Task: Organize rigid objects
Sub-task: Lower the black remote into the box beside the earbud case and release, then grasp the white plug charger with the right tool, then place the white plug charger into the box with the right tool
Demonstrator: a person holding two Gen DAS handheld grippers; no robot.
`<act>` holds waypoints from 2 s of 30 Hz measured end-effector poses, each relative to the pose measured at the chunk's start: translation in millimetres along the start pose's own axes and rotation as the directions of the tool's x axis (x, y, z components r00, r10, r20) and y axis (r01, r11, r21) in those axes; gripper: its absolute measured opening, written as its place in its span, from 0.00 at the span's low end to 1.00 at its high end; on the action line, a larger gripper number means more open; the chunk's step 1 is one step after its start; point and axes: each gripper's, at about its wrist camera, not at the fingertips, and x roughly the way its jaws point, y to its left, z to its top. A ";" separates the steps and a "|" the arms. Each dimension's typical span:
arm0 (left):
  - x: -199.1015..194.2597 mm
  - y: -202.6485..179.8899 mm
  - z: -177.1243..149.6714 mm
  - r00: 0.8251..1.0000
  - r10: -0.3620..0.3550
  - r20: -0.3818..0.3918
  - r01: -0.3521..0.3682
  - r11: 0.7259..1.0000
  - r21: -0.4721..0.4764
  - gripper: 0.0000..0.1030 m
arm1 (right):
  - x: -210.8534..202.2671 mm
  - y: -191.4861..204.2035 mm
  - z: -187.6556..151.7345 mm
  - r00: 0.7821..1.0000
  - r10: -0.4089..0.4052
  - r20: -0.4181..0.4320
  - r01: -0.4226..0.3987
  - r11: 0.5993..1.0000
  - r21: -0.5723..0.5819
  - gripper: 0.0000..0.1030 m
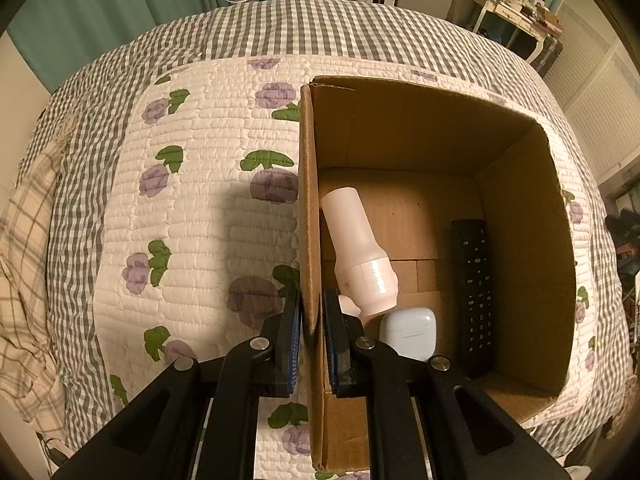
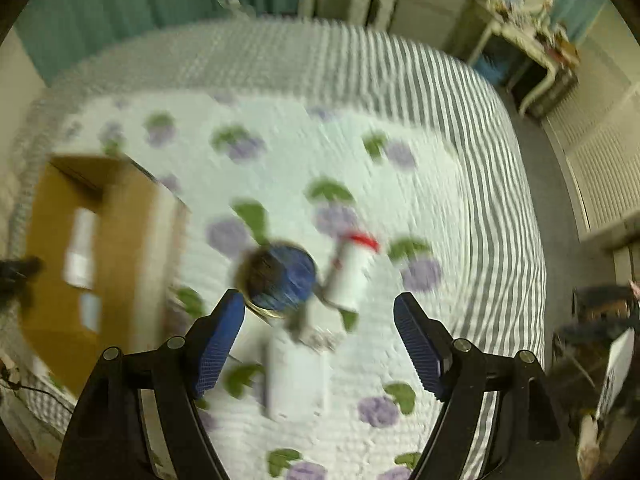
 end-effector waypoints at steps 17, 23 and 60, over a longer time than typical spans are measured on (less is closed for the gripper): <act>-4.0 0.9 -3.8 1.000 0.000 -0.003 0.000 1.000 -0.016 0.10 | 81.6 -36.8 -41.2 0.975 0.119 -0.189 -0.106 0.991 0.075 0.59; -4.0 0.5 -4.5 1.000 0.007 -0.003 -0.007 1.000 -0.014 0.10 | 92.4 -38.8 -45.1 0.971 0.131 -0.201 -0.114 0.989 0.095 0.51; -1.4 3.8 -4.3 1.000 0.005 -0.006 -0.005 1.000 -0.029 0.10 | -100.6 70.0 6.0 0.952 0.255 0.170 -0.200 0.938 -0.283 0.39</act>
